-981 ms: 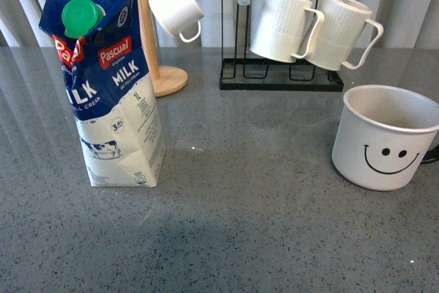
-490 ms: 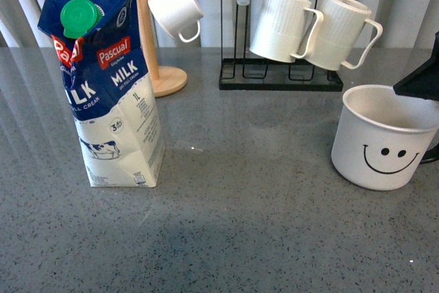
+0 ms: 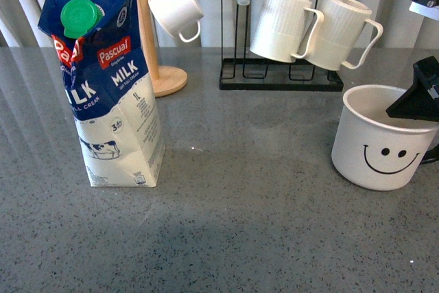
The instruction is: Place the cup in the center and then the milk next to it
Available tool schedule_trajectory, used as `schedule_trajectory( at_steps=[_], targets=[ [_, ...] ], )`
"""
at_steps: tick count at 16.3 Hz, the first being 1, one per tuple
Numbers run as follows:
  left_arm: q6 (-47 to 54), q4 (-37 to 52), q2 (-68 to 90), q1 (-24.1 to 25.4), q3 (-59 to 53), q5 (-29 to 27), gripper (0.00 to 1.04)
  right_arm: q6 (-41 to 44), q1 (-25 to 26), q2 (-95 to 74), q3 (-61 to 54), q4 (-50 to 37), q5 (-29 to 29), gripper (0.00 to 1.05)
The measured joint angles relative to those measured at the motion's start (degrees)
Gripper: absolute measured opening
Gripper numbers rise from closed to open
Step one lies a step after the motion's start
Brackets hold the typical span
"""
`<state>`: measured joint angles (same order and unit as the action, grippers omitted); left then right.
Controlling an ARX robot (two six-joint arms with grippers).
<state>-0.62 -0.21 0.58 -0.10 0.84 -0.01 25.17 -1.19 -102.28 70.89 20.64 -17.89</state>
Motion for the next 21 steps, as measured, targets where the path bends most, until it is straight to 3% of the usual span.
schedule_trajectory(
  at_steps=[2, 6, 12, 21],
  targets=[
    [0.00, 0.00, 0.00, 0.00, 0.02, 0.00, 0.98, 0.07, 0.00, 0.00, 0.00, 0.37, 0.00, 0.47],
    [0.00, 0.00, 0.02, 0.00, 0.00, 0.00, 0.98, -0.48, -0.33, 0.04, 0.42, 1.64, -0.98, 0.05],
    [0.00, -0.02, 0.02, 0.00, 0.02, 0.00, 0.98, -5.53, -2.49, 5.11, 1.29, 4.85, -1.99, 0.03],
    [0.00, 0.00, 0.02, 0.00, 0.00, 0.00, 0.98, -13.03, -10.43, 7.41, 2.19, 3.15, -2.47, 0.03]
  ],
)
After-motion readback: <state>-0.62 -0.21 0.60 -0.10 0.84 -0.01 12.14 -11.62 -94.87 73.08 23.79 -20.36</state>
